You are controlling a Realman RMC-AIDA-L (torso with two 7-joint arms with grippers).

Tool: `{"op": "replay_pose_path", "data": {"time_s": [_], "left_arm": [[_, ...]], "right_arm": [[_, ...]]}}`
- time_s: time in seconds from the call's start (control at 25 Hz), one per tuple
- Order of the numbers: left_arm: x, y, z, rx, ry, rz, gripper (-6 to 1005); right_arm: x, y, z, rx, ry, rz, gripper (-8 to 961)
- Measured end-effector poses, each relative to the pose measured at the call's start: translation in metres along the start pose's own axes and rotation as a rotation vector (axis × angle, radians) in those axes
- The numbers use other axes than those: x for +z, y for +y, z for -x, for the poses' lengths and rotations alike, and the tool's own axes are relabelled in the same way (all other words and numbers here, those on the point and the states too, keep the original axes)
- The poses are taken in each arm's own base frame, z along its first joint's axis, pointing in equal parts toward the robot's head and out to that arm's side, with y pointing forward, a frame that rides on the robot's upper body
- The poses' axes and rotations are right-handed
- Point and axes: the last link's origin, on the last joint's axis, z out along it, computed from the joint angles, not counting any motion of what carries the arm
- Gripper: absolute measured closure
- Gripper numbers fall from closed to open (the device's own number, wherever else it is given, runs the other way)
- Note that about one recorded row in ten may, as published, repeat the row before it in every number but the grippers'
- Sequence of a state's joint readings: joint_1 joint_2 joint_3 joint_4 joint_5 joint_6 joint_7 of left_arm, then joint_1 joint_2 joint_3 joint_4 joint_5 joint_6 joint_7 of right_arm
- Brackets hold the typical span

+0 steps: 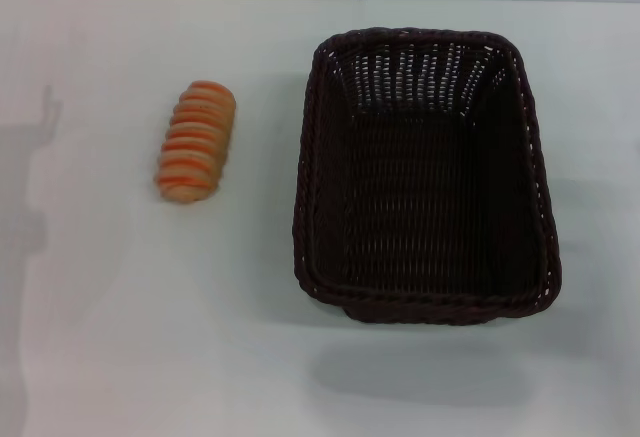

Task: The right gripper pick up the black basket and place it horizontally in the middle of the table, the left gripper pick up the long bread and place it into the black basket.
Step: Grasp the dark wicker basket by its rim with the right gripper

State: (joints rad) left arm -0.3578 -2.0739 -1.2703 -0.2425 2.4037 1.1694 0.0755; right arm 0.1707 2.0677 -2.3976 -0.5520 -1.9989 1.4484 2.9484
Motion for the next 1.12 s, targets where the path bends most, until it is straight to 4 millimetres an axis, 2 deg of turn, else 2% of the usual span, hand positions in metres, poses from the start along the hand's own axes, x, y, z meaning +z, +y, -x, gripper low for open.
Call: {"op": "replay_pose_path", "data": {"time_s": [0.32, 0.4, 0.48, 0.52, 0.56, 0.6, 0.64, 0.68, 0.76, 0.8, 0.84, 0.88, 0.92, 1.0, 1.12], "left_arm": [[0.0, 0.001, 0.0, 0.003, -0.002, 0.006, 142], [0.0, 0.002, 0.0, 0.003, -0.003, 0.008, 143], [0.0, 0.002, 0.001, 0.004, -0.005, 0.008, 143], [0.0, 0.002, 0.001, 0.004, -0.005, 0.008, 143], [0.001, 0.002, 0.001, 0.005, -0.007, 0.008, 143], [0.001, 0.001, 0.002, 0.006, -0.011, 0.009, 143], [0.001, 0.001, 0.002, 0.006, -0.011, 0.009, 143], [0.001, 0.001, 0.002, 0.007, -0.016, 0.008, 143], [0.001, 0.001, 0.003, 0.006, -0.019, 0.006, 143], [0.003, 0.001, 0.002, 0.006, -0.021, 0.007, 143], [0.003, 0.001, 0.002, 0.006, -0.021, 0.007, 143], [0.004, 0.002, 0.002, 0.006, -0.019, 0.009, 143], [0.004, 0.002, 0.002, 0.006, -0.019, 0.009, 143], [0.006, 0.003, 0.001, 0.006, -0.018, 0.013, 144], [0.008, 0.004, 0.0, 0.006, -0.018, 0.016, 144]], "right_arm": [[0.002, 0.007, -0.002, 0.019, 0.041, 0.047, 132], [0.013, 0.008, -0.002, 0.07, 0.144, 0.111, 132], [0.024, 0.014, 0.007, 0.109, 0.211, 0.184, 132], [0.024, 0.014, 0.007, 0.109, 0.211, 0.184, 132], [0.03, 0.017, 0.014, 0.128, 0.238, 0.224, 132], [0.042, 0.025, 0.031, 0.159, 0.307, 0.302, 132], [0.042, 0.025, 0.031, 0.159, 0.307, 0.302, 132], [0.053, 0.034, 0.043, 0.175, 0.382, 0.359, 132], [0.06, 0.039, 0.051, 0.178, 0.424, 0.386, 132], [0.068, 0.05, 0.059, 0.178, 0.541, 0.43, 132], [0.068, 0.05, 0.059, 0.178, 0.541, 0.43, 132], [0.071, 0.059, 0.067, 0.164, 0.631, 0.463, 133], [0.071, 0.059, 0.067, 0.164, 0.631, 0.463, 133], [0.067, 0.073, 0.076, 0.093, 0.741, 0.505, 133], [0.062, 0.077, 0.081, 0.046, 0.808, 0.523, 133]]}}
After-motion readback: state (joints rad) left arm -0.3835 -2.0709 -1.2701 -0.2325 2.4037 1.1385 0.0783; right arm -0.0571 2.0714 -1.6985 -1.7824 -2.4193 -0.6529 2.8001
